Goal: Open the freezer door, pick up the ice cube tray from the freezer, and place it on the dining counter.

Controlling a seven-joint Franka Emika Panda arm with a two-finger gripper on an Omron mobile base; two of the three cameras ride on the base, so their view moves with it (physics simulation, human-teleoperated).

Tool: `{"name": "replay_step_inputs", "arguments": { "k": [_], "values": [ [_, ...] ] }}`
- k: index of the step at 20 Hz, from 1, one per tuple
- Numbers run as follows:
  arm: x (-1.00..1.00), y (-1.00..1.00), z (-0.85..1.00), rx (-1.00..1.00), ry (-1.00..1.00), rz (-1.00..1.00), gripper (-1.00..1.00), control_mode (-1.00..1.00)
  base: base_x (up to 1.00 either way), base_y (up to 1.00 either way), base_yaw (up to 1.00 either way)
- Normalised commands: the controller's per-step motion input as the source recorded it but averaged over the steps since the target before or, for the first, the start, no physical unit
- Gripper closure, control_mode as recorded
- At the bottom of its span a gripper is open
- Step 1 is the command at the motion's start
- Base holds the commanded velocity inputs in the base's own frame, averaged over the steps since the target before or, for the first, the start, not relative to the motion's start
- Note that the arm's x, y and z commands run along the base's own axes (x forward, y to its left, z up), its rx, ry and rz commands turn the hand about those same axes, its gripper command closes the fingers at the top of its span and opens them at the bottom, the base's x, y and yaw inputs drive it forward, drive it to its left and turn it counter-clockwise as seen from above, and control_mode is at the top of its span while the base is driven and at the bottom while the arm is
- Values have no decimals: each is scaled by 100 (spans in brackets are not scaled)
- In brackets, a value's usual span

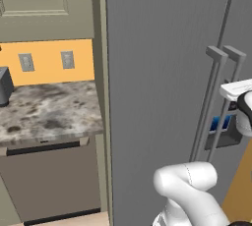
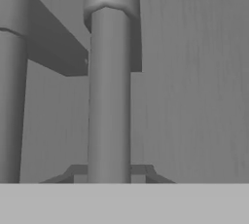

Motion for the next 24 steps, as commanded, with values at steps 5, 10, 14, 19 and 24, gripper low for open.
{"name": "replay_step_inputs", "arguments": {
  "k": [5,10,14,19,24],
  "values": [
    [-36,-35,0,0,0,-4,100,-100,0,0,0],
    [-30,-35,0,0,0,-11,100,-100,0,0,0],
    [-27,-41,0,0,0,-17,100,-100,0,0,0],
    [-31,-52,0,0,0,-14,100,-100,0,0,0],
    [-38,-64,0,0,0,-7,100,-100,0,0,0]
  ]
}}
